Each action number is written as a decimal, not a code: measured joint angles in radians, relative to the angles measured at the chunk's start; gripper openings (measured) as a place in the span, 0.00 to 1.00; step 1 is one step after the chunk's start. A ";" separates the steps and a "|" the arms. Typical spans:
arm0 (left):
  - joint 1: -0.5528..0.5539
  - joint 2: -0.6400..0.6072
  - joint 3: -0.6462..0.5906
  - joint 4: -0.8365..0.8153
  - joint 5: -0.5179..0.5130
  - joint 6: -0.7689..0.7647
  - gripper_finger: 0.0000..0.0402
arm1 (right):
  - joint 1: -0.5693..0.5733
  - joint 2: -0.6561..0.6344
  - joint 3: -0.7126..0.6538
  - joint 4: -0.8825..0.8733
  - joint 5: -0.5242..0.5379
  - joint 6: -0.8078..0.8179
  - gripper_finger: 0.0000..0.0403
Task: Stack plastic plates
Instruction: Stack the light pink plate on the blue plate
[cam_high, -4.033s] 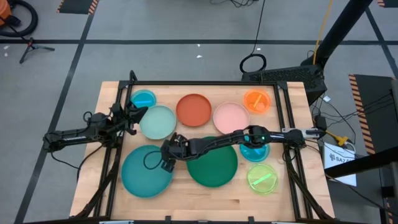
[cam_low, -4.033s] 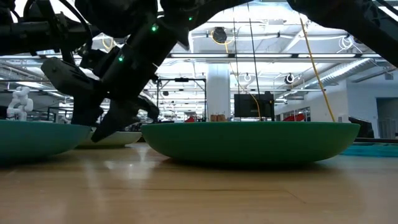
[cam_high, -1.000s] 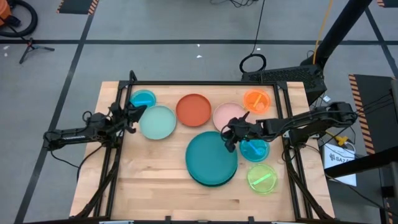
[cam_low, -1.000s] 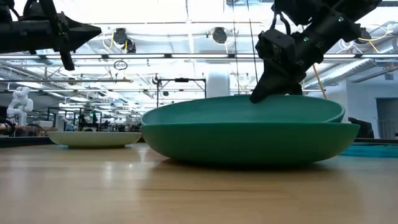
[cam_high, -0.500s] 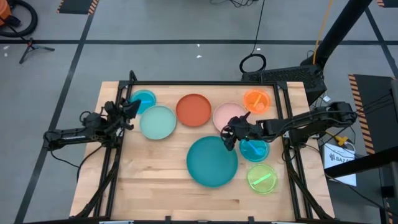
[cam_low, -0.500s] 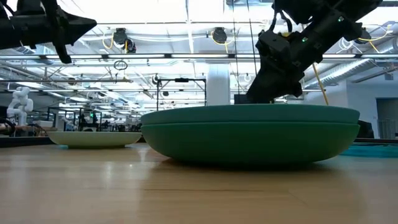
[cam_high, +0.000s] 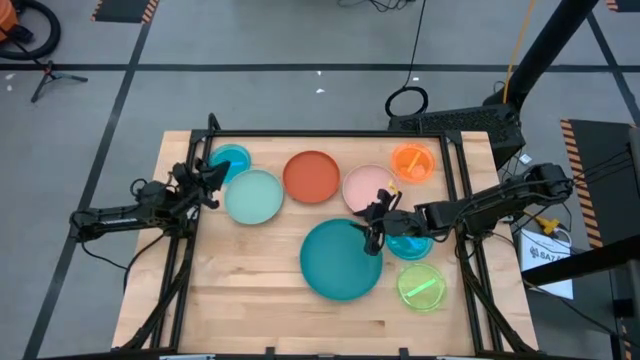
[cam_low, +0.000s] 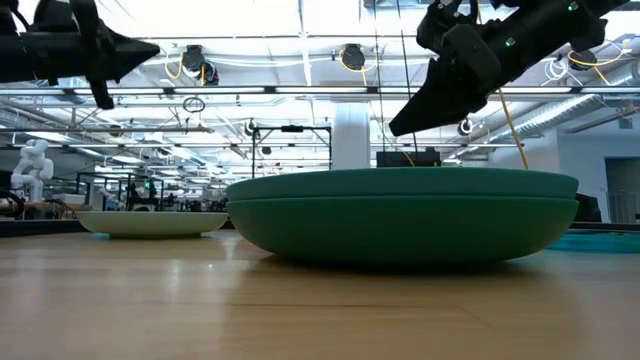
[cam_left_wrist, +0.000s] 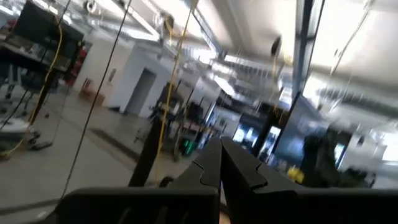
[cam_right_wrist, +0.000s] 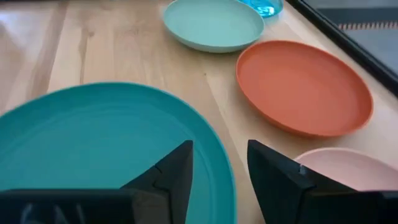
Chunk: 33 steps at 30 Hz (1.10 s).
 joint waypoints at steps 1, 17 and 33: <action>0.000 0.000 0.000 -0.027 0.000 0.000 0.01 | 0.000 0.000 0.000 0.003 0.000 -0.010 0.36; 0.000 0.000 0.017 0.256 0.065 0.132 0.01 | -0.063 0.001 0.017 -0.003 0.001 0.146 0.36; 0.000 0.000 0.209 -0.014 0.207 0.252 0.01 | -0.176 0.028 0.350 -0.278 0.006 0.203 0.36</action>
